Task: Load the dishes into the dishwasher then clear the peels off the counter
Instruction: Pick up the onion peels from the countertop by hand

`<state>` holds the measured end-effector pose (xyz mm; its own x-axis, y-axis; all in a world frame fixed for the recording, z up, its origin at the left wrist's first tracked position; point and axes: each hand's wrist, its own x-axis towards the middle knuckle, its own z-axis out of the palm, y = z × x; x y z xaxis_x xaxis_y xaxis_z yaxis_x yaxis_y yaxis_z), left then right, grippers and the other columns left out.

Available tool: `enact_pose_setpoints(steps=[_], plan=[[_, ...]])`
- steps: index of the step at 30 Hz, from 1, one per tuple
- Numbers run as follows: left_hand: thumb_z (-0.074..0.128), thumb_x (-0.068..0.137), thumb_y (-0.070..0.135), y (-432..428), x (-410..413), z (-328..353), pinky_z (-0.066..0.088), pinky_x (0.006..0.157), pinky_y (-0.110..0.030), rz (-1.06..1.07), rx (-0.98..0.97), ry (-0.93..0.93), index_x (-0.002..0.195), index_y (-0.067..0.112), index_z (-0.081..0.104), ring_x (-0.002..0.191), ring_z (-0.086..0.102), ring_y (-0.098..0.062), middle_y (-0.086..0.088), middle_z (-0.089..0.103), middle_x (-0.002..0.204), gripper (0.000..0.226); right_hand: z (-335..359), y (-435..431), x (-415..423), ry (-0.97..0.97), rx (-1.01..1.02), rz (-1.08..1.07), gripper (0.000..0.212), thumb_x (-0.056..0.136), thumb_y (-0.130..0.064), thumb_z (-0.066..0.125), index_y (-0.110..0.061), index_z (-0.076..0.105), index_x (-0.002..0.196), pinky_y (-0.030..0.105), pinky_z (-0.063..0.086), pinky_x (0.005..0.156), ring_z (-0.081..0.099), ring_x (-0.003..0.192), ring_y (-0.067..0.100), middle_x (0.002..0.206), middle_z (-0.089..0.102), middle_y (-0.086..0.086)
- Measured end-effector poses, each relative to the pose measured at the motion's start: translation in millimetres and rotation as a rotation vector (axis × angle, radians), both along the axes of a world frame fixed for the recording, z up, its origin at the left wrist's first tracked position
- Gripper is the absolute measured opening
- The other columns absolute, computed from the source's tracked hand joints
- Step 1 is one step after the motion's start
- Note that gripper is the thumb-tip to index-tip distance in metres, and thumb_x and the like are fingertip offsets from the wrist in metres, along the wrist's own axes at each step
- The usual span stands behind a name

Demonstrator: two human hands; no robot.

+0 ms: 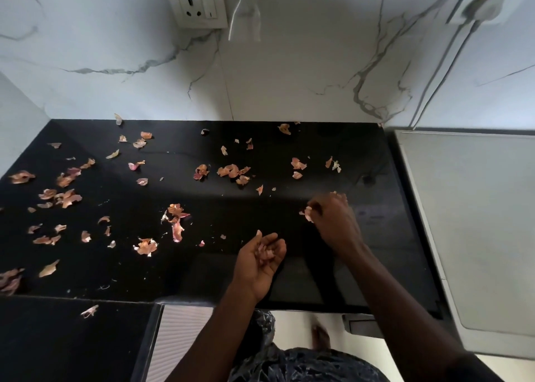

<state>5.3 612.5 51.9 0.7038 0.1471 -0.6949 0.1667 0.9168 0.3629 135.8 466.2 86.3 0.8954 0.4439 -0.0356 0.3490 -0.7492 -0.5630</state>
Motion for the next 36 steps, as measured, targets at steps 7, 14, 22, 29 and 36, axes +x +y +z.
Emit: enact_pose_setpoints(steps=[7, 14, 22, 29, 36], plan=[[0.053, 0.103, 0.027, 2.9, -4.8, 1.6, 0.062, 0.063, -0.030, 0.030, -0.019, -0.007, 0.105, -0.008, 0.066, 0.086, 0.069, -0.027, -0.021, 0.068, 0.094, 0.037, -44.7, -15.5, -16.4, -0.014, -0.171, 0.127, 0.015, 0.098, -0.024, 0.059, -0.021, 0.068, 0.108, 0.017, 0.040, 0.070, 0.057, 0.089, 0.011, 0.104, 0.056, -0.003], [0.053, 0.103, 0.030, -6.0, -4.0, -5.2, 0.063, 0.068, -0.033, -0.011, 0.003, 0.023, 0.113, -0.008, 0.064, 0.089, 0.070, -0.028, -0.022, 0.067, 0.101, 0.041, -13.8, -7.4, -49.8, 0.023, 0.069, 0.060, 0.007, 0.096, -0.023, 0.062, -0.026, 0.068, 0.099, 0.014, 0.043, 0.070, 0.055, 0.084, -0.002, 0.096, 0.058, -0.014], [0.051, 0.103, 0.032, -18.2, -1.6, -2.2, 0.064, 0.071, -0.034, 0.001, -0.011, 0.007, 0.113, -0.010, 0.062, 0.087, 0.069, -0.028, -0.024, 0.067, 0.098, 0.045, -14.2, -5.2, -31.9, 0.010, 0.017, 0.076, 0.020, 0.096, -0.032, 0.063, -0.025, 0.066, 0.115, 0.017, 0.045, 0.077, 0.056, 0.095, 0.002, 0.110, 0.056, -0.009], [0.053, 0.103, 0.032, -15.0, -12.4, -6.9, 0.062, 0.065, -0.032, 0.087, -0.021, 0.012, 0.112, -0.008, 0.063, 0.087, 0.070, -0.029, -0.025, 0.067, 0.102, 0.043, -55.6, -11.0, -40.3, -0.051, -0.181, 0.296, 0.018, 0.098, -0.028, 0.057, -0.022, 0.070, 0.110, 0.026, 0.049, 0.074, 0.058, 0.092, 0.014, 0.107, 0.056, -0.002], [0.051, 0.103, 0.031, -16.0, -17.1, -5.3, 0.064, 0.076, -0.036, 0.124, -0.019, 0.000, 0.111, -0.010, 0.062, 0.089, 0.069, -0.030, -0.024, 0.067, 0.100, 0.043, -14.3, 0.0, -50.7, -0.011, 0.067, 0.241, 0.018, 0.099, -0.027, 0.054, -0.023, 0.070, 0.104, 0.021, 0.048, 0.074, 0.055, 0.083, 0.004, 0.098, 0.058, -0.007]])
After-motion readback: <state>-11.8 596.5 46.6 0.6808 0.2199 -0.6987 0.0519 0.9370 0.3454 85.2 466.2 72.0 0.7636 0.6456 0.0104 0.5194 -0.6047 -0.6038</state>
